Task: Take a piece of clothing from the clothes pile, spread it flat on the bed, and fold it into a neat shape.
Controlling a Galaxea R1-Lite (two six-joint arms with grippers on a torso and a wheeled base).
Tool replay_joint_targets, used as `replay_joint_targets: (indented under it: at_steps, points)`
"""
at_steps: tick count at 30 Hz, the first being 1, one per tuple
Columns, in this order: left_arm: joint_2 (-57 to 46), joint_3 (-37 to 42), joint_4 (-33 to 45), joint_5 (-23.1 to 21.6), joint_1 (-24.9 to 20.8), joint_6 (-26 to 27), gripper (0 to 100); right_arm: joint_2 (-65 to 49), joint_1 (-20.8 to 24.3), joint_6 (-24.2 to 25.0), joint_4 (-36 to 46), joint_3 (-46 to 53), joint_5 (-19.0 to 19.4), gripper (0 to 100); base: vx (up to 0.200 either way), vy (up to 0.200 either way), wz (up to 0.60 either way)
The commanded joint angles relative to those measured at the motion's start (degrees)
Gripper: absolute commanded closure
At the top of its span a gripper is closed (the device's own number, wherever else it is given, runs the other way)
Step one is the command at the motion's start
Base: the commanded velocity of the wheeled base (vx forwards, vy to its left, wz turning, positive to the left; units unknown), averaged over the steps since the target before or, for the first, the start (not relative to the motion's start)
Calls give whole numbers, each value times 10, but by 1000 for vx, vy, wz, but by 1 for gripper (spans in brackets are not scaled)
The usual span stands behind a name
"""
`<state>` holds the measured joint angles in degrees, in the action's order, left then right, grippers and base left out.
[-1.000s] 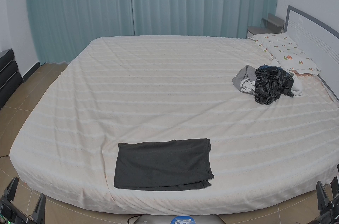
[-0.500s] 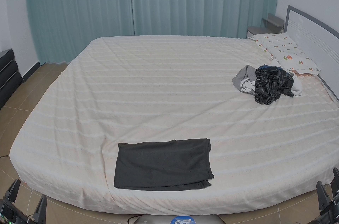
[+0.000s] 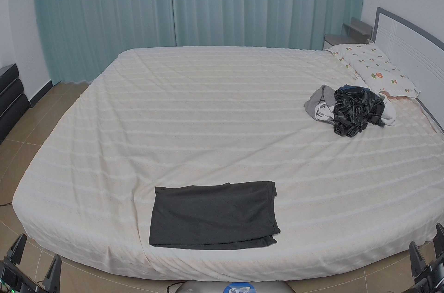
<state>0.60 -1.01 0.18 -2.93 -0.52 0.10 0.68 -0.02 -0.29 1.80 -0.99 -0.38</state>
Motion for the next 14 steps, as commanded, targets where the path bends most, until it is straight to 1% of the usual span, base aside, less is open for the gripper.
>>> replay_joint_targets:
  at_steps: [1, 7, 14]
  points:
    - [2, 10, 0, 0, 0, -1, 0, -5, 0, 0, -2, 4, -3, 0, 0, 0, 0]
    - [1, 10, 0, 0, 0, -1, 0, -6, 0, 8, -19, 10, -7, 0, 0, 0, 0]
    - [1, 10, 0, 0, 0, 2, 0, -5, 0, 8, -18, 10, 1, 0, 0, 0, 0]
